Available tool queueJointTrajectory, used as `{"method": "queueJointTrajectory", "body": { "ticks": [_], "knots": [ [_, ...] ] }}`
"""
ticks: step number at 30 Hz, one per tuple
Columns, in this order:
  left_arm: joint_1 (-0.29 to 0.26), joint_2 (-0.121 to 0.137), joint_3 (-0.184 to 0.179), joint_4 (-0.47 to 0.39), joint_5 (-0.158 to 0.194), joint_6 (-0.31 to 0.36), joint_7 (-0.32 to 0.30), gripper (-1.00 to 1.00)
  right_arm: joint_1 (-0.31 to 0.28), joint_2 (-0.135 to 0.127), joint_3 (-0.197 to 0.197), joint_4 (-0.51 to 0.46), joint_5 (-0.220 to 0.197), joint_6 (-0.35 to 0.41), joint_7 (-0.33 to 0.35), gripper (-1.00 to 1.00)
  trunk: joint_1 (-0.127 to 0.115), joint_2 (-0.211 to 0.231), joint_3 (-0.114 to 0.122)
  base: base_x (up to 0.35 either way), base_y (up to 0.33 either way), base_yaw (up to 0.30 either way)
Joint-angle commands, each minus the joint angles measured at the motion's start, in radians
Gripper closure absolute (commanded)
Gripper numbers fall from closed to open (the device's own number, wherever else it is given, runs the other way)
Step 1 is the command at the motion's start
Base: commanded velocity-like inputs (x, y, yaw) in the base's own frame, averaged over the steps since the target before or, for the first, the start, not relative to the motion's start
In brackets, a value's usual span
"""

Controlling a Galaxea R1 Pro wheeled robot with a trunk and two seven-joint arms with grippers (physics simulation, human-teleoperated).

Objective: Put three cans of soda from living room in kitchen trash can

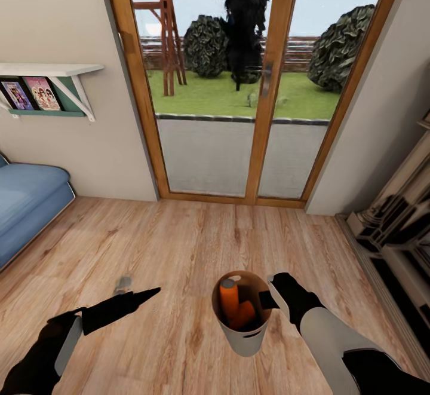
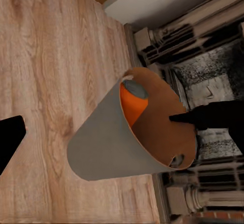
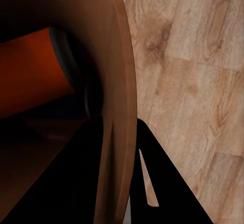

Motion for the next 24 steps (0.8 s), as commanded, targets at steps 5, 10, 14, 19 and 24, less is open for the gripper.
{"method": "queueJointTrajectory", "body": {
  "ticks": [5,10,14,19,24],
  "knots": [
    [0.000,0.051,0.008,0.151,0.000,-0.093,-0.005,-1.00,0.000,-0.004,-0.002,-0.001,-0.011,-0.001,0.047,1.00,0.000,0.000,0.000,0.000,0.000,0.000],
    [0.000,0.086,0.008,0.234,0.000,-0.146,-0.083,-1.00,0.000,-0.007,-0.002,-0.001,-0.011,-0.004,0.081,1.00,0.000,0.000,0.000,0.000,0.000,0.000],
    [0.000,0.099,0.006,0.264,-0.001,-0.193,-0.188,-1.00,0.000,-0.008,-0.002,-0.001,-0.011,-0.022,0.084,1.00,0.000,0.000,0.000,0.000,0.000,0.000],
    [0.000,0.110,0.004,0.271,-0.002,-0.217,-0.223,-1.00,0.000,-0.008,-0.002,-0.001,-0.011,-0.030,0.085,1.00,0.000,0.000,0.000,0.000,0.000,0.000],
    [0.000,0.121,0.005,0.271,-0.002,-0.223,-0.228,-1.00,0.000,-0.009,-0.003,-0.001,-0.011,-0.043,0.085,1.00,0.000,0.000,0.000,0.000,0.000,0.000]
  ]
}}
